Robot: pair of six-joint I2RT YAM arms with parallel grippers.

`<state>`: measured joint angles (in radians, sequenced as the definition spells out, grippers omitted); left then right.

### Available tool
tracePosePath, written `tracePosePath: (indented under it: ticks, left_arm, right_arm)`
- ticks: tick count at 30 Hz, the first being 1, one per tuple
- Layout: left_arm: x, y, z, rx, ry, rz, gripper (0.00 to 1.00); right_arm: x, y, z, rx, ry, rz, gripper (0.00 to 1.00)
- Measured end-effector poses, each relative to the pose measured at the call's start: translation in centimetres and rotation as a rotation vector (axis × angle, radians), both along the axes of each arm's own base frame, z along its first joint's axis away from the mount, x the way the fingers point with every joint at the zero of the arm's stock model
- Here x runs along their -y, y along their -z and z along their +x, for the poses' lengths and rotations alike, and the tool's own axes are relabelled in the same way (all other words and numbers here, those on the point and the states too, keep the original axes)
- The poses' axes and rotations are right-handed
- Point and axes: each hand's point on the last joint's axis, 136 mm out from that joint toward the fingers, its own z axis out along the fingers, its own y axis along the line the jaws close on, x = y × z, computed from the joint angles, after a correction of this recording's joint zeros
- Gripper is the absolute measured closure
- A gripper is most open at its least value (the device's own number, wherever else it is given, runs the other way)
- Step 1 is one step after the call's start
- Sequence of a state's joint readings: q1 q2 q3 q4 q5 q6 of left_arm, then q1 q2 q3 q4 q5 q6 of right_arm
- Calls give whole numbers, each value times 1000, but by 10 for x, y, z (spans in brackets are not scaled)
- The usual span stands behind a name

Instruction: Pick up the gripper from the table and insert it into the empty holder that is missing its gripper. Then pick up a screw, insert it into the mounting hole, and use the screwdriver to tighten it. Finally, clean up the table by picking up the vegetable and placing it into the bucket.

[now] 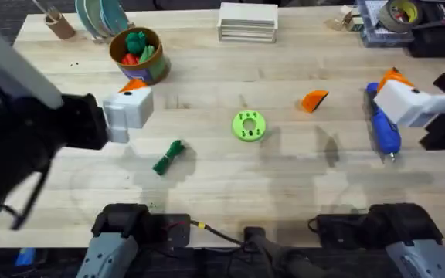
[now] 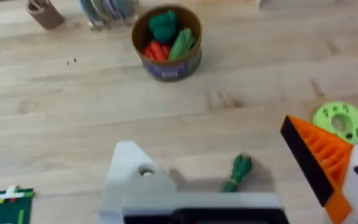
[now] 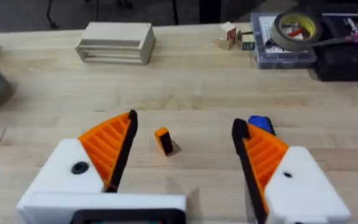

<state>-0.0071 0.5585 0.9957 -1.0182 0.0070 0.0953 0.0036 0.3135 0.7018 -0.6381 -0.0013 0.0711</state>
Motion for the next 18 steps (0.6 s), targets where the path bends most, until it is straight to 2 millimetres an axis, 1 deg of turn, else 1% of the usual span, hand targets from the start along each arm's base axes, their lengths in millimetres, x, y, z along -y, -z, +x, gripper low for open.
tracePosePath:
  ticks: [3,6,8,10,12,15,18]
  left_arm:
    - [0,-4,-1,-101,21,30,8]
    - [0,-10,6,-137,33,45,8]
    - [0,-6,7,-171,37,49,8]
    - [0,4,2,-227,41,51,8]
    - [0,10,0,-261,44,52,8]
    - [2,11,1,-271,53,45,8]
    - [10,13,2,-277,90,13,8]
  right_arm:
    - [0,-6,-2,-43,-1,2,10]
    - [-5,-12,-3,-71,-24,13,10]
    - [-9,-17,-3,-65,-50,23,10]
    - [-13,-18,-3,-63,-72,31,10]
    - [-17,-18,-4,-65,-89,38,10]
    - [-19,-18,-4,-65,-100,44,10]
    - [-20,-17,-5,-71,-105,52,10]
